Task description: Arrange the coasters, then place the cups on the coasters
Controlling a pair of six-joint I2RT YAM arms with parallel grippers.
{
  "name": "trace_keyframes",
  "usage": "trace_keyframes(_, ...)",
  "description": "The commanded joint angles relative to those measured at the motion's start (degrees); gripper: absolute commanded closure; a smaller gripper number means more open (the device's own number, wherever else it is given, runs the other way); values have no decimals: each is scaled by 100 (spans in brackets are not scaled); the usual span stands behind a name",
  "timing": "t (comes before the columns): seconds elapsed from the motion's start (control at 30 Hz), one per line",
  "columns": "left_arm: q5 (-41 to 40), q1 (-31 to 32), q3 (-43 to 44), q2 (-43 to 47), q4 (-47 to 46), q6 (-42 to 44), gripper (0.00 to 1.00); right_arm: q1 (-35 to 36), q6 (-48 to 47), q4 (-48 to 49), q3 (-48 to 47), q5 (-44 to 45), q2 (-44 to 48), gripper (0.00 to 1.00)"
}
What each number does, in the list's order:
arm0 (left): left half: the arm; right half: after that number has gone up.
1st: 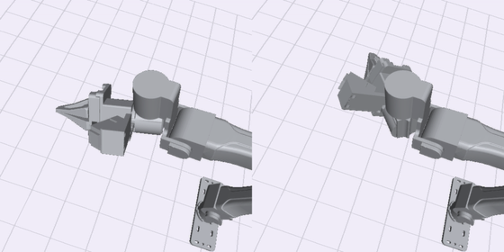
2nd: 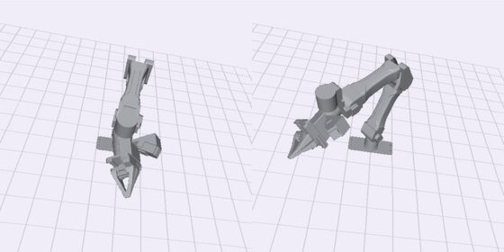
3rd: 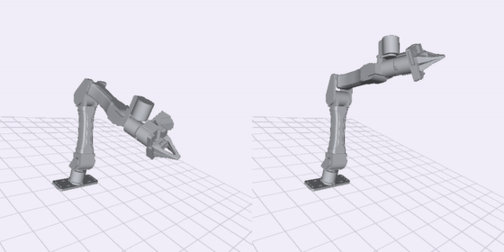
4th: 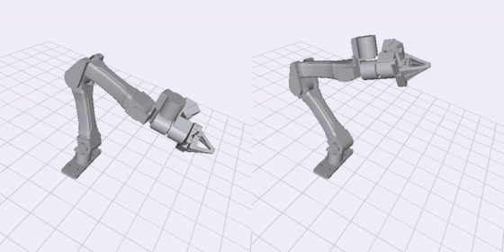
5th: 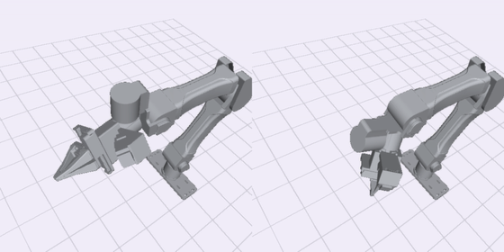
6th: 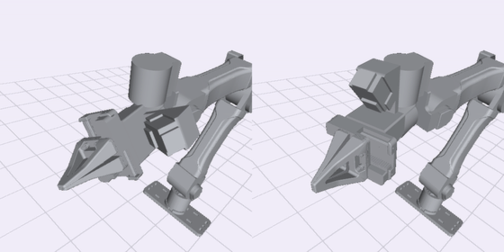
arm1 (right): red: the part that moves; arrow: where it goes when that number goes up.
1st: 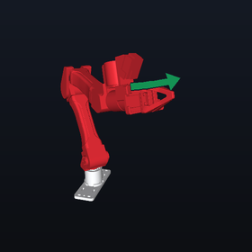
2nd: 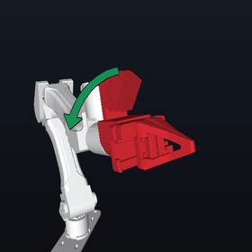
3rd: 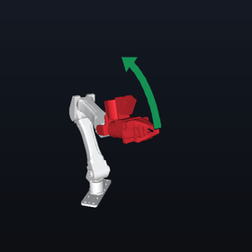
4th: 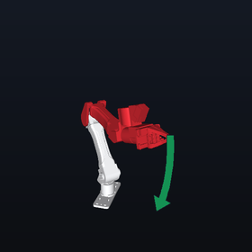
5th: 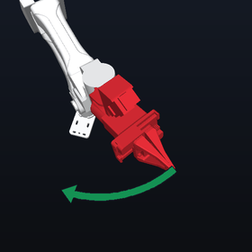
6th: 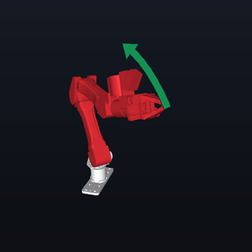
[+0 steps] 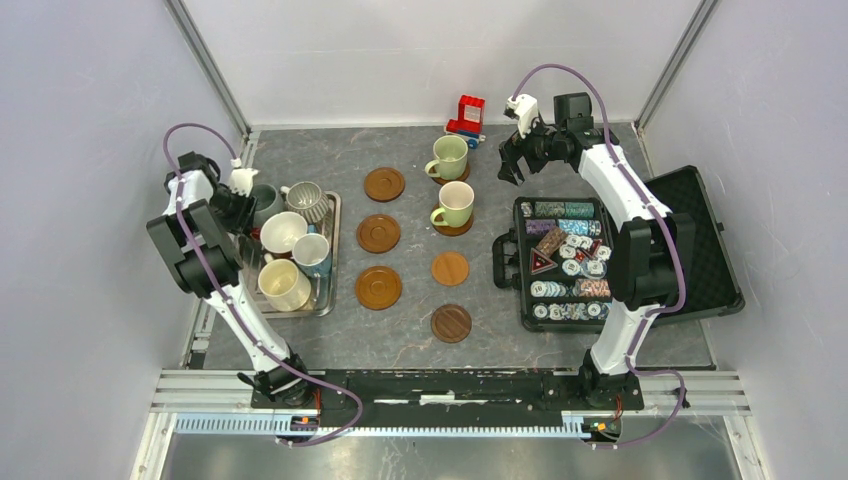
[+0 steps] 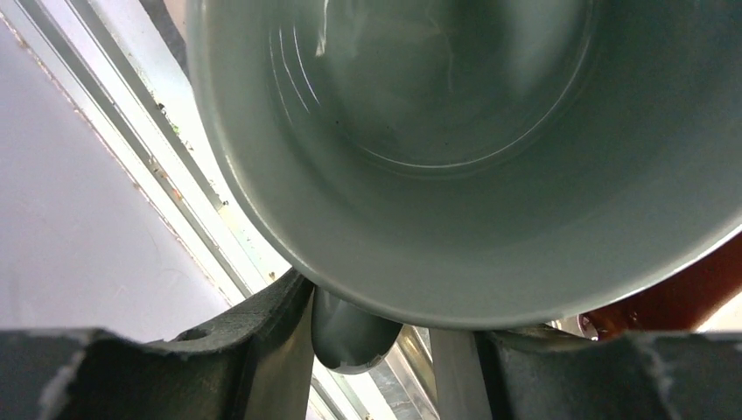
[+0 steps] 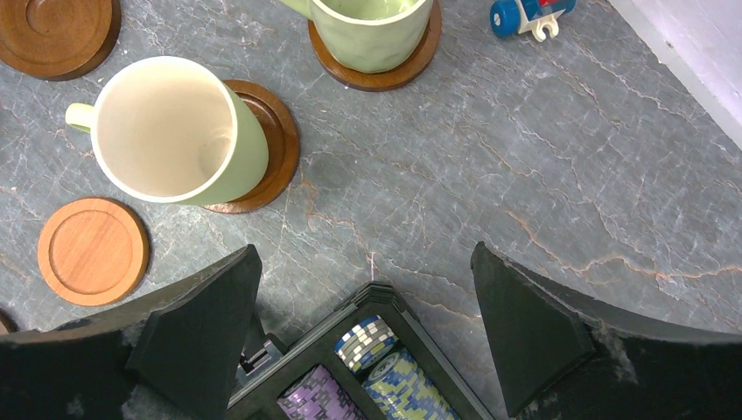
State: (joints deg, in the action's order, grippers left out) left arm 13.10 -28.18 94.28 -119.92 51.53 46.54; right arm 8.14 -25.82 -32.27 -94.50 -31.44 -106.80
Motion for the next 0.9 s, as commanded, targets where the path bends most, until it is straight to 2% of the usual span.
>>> trace_keyframes(0.0, 422, 7, -120, 414, -417, 398, 47, 6, -19, 9, -128, -80, 54, 2)
trace_keyframes(0.33, 468, 14, 281, 328, -389, 412, 43, 12, 16, 10, -156, -88, 55, 2)
trace_keyframes(0.5, 471, 10, 319, 155, -389, 428, 46, 11, 34, 10, -149, -73, 47, 2)
trace_keyframes(0.7, 666, 16, 112, 262, -543, 297, 62, 11, 42, 2, -156, -70, 54, 2)
trace_keyframes(0.87, 743, -3, -331, 574, -874, 230, 83, 10, 42, -7, -146, -68, 54, 2)
